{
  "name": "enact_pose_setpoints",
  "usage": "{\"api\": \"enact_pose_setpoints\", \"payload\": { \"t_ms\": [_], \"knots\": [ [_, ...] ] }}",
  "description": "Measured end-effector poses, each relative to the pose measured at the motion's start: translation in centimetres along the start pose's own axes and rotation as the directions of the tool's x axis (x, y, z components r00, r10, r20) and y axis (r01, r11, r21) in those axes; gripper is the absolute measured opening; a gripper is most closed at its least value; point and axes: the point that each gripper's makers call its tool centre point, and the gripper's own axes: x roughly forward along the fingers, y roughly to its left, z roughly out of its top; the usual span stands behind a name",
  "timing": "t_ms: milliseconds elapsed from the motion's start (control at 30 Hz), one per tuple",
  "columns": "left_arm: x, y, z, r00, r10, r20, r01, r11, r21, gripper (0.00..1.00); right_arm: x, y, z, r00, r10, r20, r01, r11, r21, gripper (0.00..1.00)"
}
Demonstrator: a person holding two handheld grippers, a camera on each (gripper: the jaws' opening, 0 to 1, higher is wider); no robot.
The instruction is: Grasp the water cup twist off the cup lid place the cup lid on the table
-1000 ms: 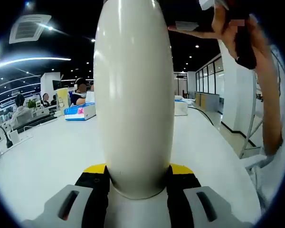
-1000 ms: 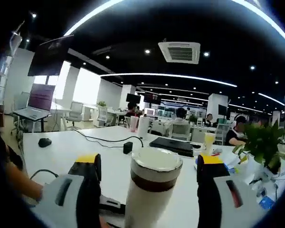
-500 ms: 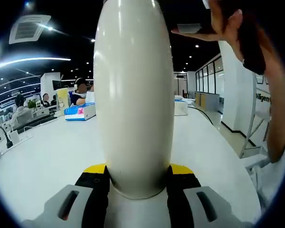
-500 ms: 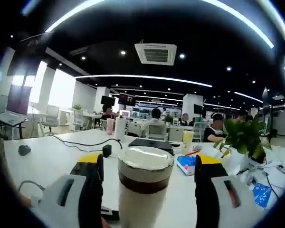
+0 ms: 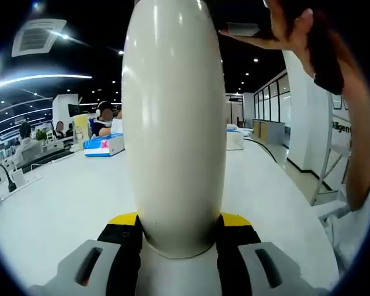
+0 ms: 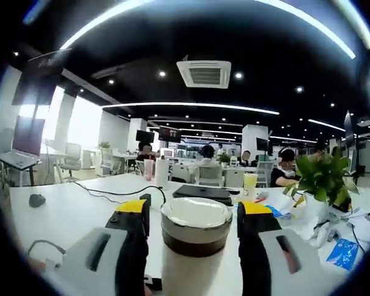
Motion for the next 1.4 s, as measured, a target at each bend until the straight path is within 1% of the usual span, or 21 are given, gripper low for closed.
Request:
{"api": "enact_pose_setpoints", "payload": {
  "t_ms": [33,100,167,233,333,400,433,533,667,700,867,967,1033,1133,1167,1300,1400],
  "knots": [
    [0.0,0.0,0.0,1.000,0.000,0.001,0.000,1.000,0.001,0.49,-0.1,-0.1,0.2,1.000,-0.002,0.007,0.002,1.000,-0.004,0.51],
    [0.0,0.0,0.0,1.000,0.000,0.000,0.000,1.000,0.000,0.49,-0.2,-0.3,0.1,1.000,-0.006,-0.001,0.006,1.000,-0.008,0.47],
    [0.0,0.0,0.0,1.000,-0.001,0.000,0.001,1.000,0.000,0.49,-0.2,-0.3,0.1,1.000,0.003,-0.007,-0.004,1.000,-0.008,0.47],
    [0.0,-0.1,0.0,1.000,-0.001,0.000,0.001,1.000,-0.001,0.49,-0.3,-0.2,0.1,1.000,0.012,-0.019,-0.012,1.000,-0.025,0.47],
    [-0.1,-0.1,0.0,1.000,-0.001,0.000,0.001,1.000,-0.002,0.49,-0.2,-0.1,0.1,0.998,0.050,-0.023,-0.051,0.998,-0.035,0.47],
    [-0.1,-0.1,0.0,1.000,-0.001,0.000,0.001,1.000,-0.003,0.49,-0.2,0.1,0.1,0.995,0.093,-0.021,-0.093,0.995,-0.024,0.46],
    [-0.1,-0.1,0.0,1.000,-0.001,0.001,0.001,1.000,-0.003,0.48,-0.2,0.0,0.1,0.994,0.103,-0.023,-0.104,0.994,-0.026,0.46],
    [-0.1,-0.1,-0.1,1.000,-0.001,0.001,0.001,1.000,-0.003,0.49,-0.2,0.3,0.1,0.986,0.167,-0.025,-0.168,0.985,-0.029,0.46],
    [0.0,-0.1,-0.1,1.000,-0.001,0.001,0.001,1.000,-0.004,0.48,-0.2,0.2,0.0,0.979,0.203,-0.027,-0.203,0.979,-0.025,0.46],
    [0.0,-0.1,-0.1,1.000,-0.001,0.001,0.001,1.000,-0.004,0.48,-0.2,0.2,-0.1,0.975,0.223,-0.025,-0.223,0.974,-0.022,0.46],
    [0.0,-0.1,0.0,1.000,0.000,0.001,0.000,1.000,-0.003,0.48,-0.3,0.6,-0.1,0.961,0.276,-0.021,-0.277,0.961,-0.028,0.46],
    [0.0,-0.1,0.0,1.000,0.000,0.002,0.000,1.000,-0.002,0.48,-0.2,0.8,-0.1,0.950,0.313,-0.019,-0.313,0.949,-0.030,0.46],
    [0.0,0.0,0.0,1.000,0.000,0.002,0.000,1.000,-0.003,0.48,-0.2,0.7,-0.1,0.945,0.325,-0.021,-0.326,0.945,-0.030,0.46],
    [0.0,0.0,0.0,1.000,0.000,0.002,0.000,1.000,-0.003,0.48,-0.2,0.7,-0.2,0.933,0.358,-0.023,-0.359,0.933,-0.026,0.46],
    [0.0,0.0,0.0,1.000,0.000,0.002,0.000,1.000,-0.004,0.48,-0.2,0.8,-0.2,0.924,0.381,-0.025,-0.382,0.924,-0.025,0.46],
    [0.0,-0.1,-0.1,1.000,-0.001,0.001,0.001,1.000,-0.004,0.48,-0.4,0.8,-0.3,0.900,0.436,-0.022,-0.436,0.900,-0.017,0.46],
    [0.0,-0.1,-0.1,1.000,-0.001,0.001,0.001,1.000,-0.004,0.48,-0.5,0.8,-0.4,0.886,0.462,-0.025,-0.463,0.886,-0.017,0.46]
  ]
}}
